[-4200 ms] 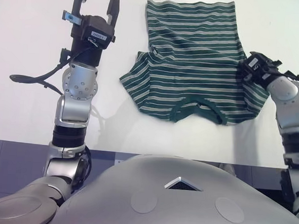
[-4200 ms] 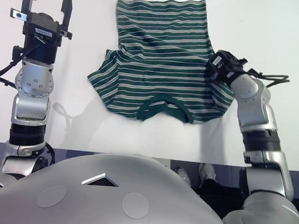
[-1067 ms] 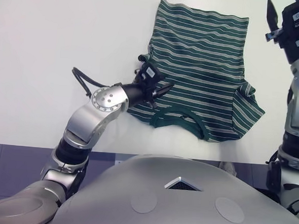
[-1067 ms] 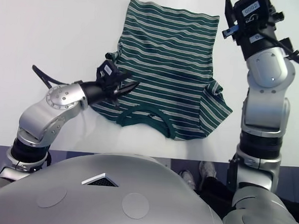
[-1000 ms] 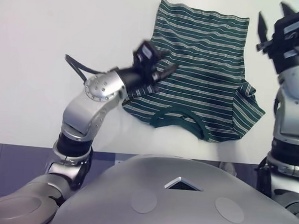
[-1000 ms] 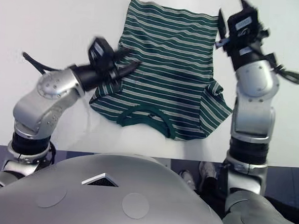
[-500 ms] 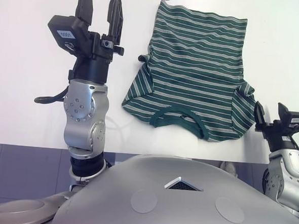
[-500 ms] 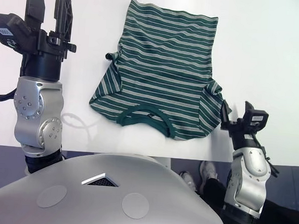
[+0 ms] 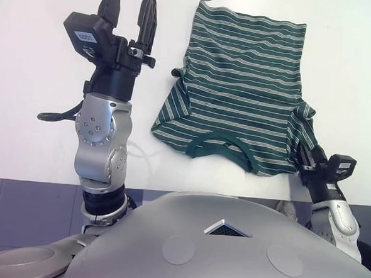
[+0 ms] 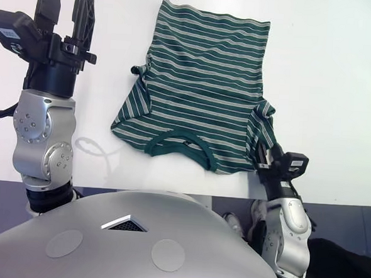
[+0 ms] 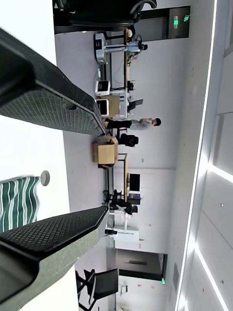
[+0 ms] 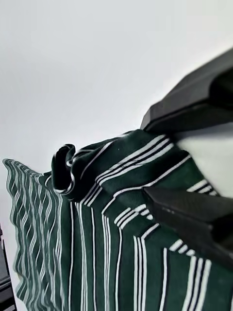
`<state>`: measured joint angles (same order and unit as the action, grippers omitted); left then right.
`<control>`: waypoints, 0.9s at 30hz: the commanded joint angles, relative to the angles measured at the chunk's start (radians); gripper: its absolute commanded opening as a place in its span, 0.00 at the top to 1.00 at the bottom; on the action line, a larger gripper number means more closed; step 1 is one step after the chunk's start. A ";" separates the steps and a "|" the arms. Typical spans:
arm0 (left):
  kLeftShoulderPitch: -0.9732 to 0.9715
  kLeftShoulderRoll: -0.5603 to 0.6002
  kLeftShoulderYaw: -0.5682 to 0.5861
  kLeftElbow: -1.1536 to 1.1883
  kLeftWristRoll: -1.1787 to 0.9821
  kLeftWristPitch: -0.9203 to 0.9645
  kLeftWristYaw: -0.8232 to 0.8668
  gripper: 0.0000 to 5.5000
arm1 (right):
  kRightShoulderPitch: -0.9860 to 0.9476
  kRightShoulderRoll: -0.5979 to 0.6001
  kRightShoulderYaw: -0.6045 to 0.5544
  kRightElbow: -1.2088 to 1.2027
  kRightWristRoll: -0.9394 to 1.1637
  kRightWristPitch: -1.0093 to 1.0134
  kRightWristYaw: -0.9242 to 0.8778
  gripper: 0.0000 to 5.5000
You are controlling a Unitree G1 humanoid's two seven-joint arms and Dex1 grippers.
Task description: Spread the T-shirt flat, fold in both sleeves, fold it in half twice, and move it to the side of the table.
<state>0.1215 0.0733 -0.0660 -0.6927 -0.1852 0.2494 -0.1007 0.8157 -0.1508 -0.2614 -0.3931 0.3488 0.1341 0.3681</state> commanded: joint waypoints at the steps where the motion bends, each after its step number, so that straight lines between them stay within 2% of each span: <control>1: -0.002 0.006 0.005 0.013 0.001 0.003 -0.003 0.52 | 0.066 0.039 0.045 0.041 -0.028 0.038 -0.035 0.78; 7: 0.000 0.002 0.002 0.042 0.006 -0.014 -0.002 0.52 | 0.011 0.046 0.035 0.016 -0.043 -0.042 -0.070 0.99; 13: 0.007 -0.011 -0.007 0.054 0.019 -0.038 0.010 0.52 | -0.057 0.012 0.013 -0.061 -0.056 -0.058 -0.092 0.99; 20: 0.031 -0.047 -0.036 0.100 0.061 -0.106 0.035 0.52 | -0.095 -0.141 0.066 -0.167 0.008 -0.009 0.083 0.99; 23: 0.026 -0.052 -0.035 0.111 0.065 -0.119 0.036 0.52 | -0.095 -0.210 0.141 -0.176 0.032 0.082 0.165 0.99; 26: 0.023 -0.054 -0.032 0.116 0.070 -0.126 0.036 0.52 | -0.064 -0.206 0.235 -0.159 -0.005 0.093 0.181 0.99; 27: 0.024 -0.057 -0.033 0.118 0.072 -0.130 0.038 0.52 | -0.059 -0.200 0.253 -0.150 -0.016 0.083 0.178 0.95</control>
<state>0.1479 0.0210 -0.0953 -0.5895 -0.1230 0.1244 -0.0693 0.7356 -0.3548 -0.0508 -0.5597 0.3556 0.2237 0.5491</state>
